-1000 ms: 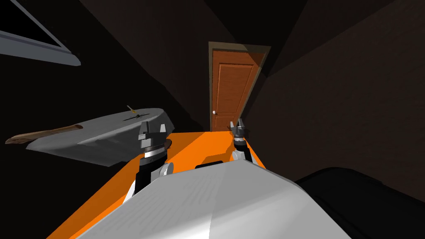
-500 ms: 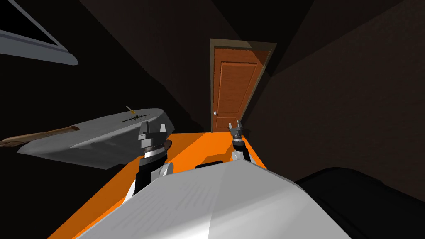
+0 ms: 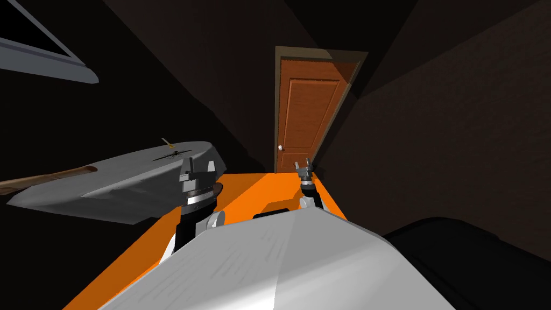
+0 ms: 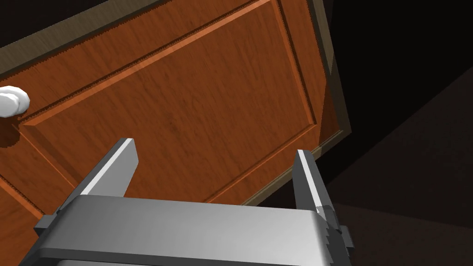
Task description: Pull the door open
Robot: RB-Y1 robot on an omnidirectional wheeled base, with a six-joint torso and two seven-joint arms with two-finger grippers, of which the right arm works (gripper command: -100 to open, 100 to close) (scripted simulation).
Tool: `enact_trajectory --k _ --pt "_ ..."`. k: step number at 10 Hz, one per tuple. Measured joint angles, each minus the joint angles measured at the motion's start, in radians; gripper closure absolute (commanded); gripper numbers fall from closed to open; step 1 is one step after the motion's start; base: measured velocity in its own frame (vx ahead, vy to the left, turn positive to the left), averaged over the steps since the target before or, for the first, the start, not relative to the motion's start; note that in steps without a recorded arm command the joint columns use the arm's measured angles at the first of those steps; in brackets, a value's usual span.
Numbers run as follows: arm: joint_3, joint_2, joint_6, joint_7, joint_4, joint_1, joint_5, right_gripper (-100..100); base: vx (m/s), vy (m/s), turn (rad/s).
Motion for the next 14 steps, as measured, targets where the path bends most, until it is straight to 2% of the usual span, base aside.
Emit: enact_trajectory --k 3,5,14 --pt "0.007 -0.014 -0.012 -0.064 0.059 -0.017 -0.025 -100 0.100 0.016 0.025" --pt "0.014 -0.025 -0.022 -0.107 0.086 -0.015 -0.041 -100 0.098 0.015 0.025" --pt "0.038 -0.071 -0.062 -0.314 0.263 -0.058 -0.121 -100 0.097 0.018 0.027"
